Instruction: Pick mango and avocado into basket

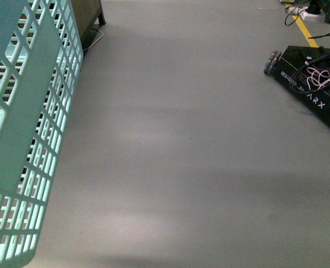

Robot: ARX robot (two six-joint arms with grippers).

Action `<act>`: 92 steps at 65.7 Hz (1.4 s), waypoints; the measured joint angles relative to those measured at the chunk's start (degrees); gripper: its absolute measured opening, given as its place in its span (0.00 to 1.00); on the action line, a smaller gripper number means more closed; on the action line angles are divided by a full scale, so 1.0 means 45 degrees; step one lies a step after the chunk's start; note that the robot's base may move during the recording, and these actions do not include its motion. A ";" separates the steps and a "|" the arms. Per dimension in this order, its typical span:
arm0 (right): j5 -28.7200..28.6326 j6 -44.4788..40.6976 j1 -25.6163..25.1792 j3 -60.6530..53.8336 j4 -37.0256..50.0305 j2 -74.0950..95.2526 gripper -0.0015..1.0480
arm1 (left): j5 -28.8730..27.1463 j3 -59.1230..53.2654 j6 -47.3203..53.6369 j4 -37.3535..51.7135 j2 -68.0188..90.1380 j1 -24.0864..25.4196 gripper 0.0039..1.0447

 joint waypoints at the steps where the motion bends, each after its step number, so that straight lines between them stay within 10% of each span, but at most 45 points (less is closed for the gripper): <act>1: 0.0005 -0.0005 0.0000 0.0000 0.0000 0.0000 0.92 | 0.0000 0.0000 0.0000 0.0000 0.0000 0.0000 0.13; 92: 0.0010 -0.0005 -0.0005 0.0000 0.0005 0.0010 0.92 | -0.0010 0.0024 -0.0049 0.0000 -0.0015 -0.0019 0.13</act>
